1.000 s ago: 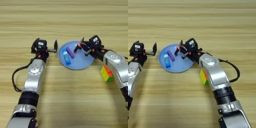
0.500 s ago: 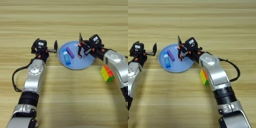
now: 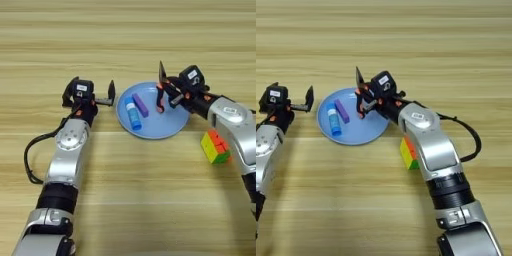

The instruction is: Move the objects on the table

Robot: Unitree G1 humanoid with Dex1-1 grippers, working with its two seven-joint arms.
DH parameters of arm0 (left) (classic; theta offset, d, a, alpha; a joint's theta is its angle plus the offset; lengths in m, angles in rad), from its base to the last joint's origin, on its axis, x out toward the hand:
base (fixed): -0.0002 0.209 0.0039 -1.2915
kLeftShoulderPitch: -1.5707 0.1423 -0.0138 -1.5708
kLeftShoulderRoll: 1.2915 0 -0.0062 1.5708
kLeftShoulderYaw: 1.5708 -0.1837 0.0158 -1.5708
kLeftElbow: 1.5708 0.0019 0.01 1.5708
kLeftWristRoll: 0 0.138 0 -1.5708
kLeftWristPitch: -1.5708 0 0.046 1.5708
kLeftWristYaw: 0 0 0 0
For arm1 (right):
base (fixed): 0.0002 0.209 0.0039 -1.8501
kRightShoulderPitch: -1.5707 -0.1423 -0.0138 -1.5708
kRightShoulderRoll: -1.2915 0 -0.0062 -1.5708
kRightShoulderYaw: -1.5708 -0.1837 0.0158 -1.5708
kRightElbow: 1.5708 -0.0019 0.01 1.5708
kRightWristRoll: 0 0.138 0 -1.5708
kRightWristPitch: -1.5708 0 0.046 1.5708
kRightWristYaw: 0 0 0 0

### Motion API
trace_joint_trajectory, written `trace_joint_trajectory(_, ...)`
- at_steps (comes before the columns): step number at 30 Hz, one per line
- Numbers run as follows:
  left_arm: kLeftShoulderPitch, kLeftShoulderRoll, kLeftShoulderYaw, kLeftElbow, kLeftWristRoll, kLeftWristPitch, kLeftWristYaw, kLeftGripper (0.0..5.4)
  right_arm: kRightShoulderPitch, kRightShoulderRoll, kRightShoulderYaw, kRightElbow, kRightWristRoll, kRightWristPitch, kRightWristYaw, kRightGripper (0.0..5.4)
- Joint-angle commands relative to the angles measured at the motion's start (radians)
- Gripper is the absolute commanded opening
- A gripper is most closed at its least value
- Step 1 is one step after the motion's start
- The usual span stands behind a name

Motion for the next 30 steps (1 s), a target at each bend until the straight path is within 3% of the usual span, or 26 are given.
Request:
trace_joint_trajectory(1,-0.003,0.005,-0.002,-0.006,-0.003,0.008,-0.005,5.40,-0.037,0.000,-0.011,-0.034,0.020,0.012,-0.001,0.89)
trace_joint_trajectory(10,0.058,0.025,-0.052,-0.140,-0.016,0.046,-0.109,5.40,-0.068,0.001,-0.015,-0.030,0.030,0.017,-0.007,0.89)
trace_joint_trajectory(15,0.101,0.038,-0.072,-0.239,-0.058,0.087,-0.180,5.40,-0.087,0.000,-0.018,-0.031,0.032,0.018,-0.006,0.89)
trace_joint_trajectory(22,0.145,0.057,-0.090,-0.335,-0.073,0.126,-0.242,5.40,-0.111,0.003,-0.019,-0.018,0.033,0.015,-0.005,0.89)
trace_joint_trajectory(30,0.155,0.052,-0.162,-0.343,-0.062,0.138,-0.276,5.40,-0.134,0.013,-0.010,-0.035,0.033,0.025,-0.008,0.89)
